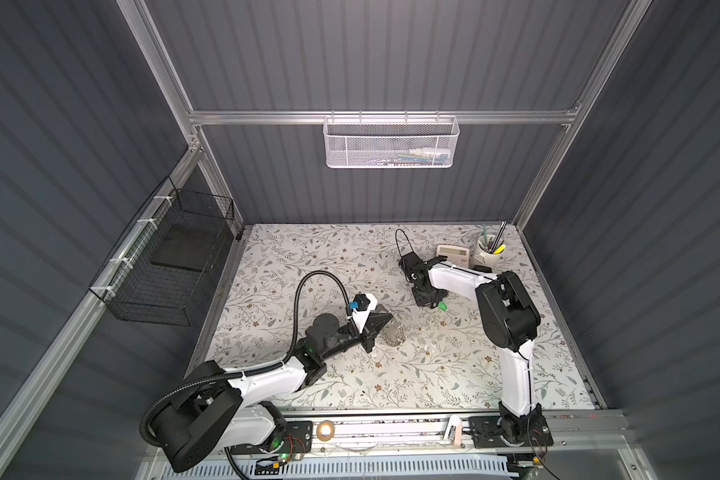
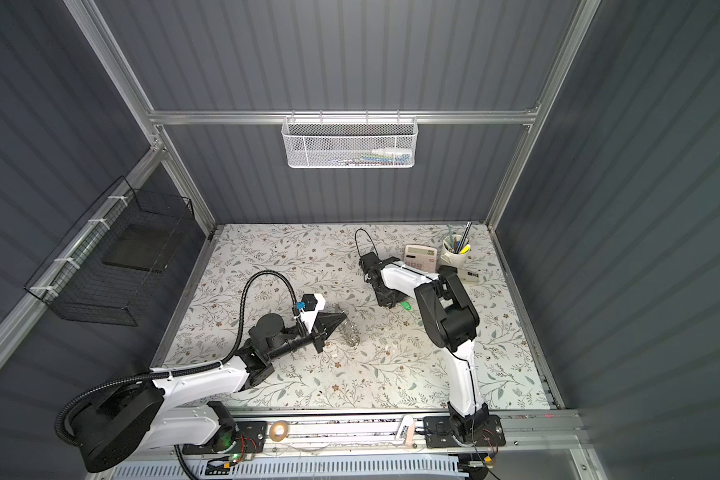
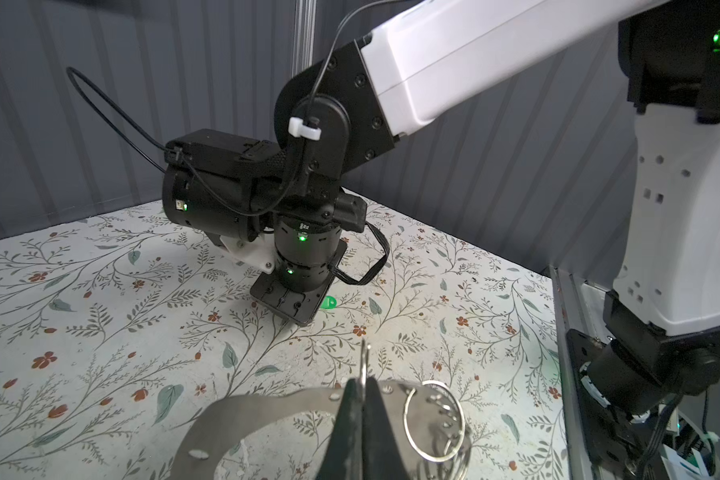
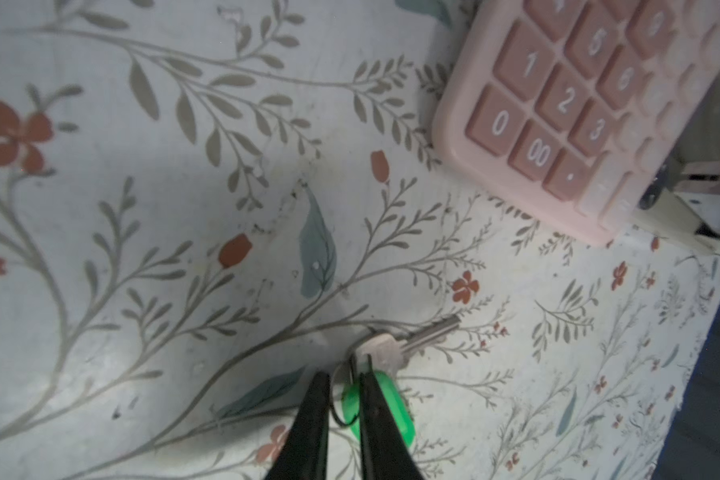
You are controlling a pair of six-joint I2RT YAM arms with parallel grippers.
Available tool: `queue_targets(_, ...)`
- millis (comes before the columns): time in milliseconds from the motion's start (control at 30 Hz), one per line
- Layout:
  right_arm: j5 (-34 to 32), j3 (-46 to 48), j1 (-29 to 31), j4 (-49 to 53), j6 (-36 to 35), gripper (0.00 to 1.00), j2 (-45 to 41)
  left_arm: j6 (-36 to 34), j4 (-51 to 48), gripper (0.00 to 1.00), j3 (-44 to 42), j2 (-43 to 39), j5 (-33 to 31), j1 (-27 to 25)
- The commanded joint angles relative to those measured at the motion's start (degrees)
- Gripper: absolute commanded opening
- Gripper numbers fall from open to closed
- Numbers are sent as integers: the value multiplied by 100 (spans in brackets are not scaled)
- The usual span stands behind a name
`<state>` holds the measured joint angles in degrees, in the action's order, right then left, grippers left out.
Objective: Put the keys on the keyring
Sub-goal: 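Carry the key with the right gripper toward the plate in the left gripper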
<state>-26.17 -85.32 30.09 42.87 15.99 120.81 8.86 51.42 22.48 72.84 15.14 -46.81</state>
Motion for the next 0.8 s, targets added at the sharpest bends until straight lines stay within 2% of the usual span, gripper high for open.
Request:
queue_targets(0, -120, -107, -12, 52, -25, 16, 63, 69, 219, 0, 107, -112, 121, -14)
queue_targets(233, -235, -84, -18, 56, 1, 8, -56, 72, 219, 0, 116, -112, 138, -17)
queue_targets(467, -253, 290, 10, -233, 49, 0, -660, 91, 211, 0, 124, -94, 148, -13)
queue_targets(600, 36, 951, 23, -921, 6, 0, -1409, 103, 186, 0, 137, -110, 189, -16)
queue_targets(767, 852, 2135, 24, -2420, -245, 0, -2604, 72, 116, 0, 152, -83, 174, -16)
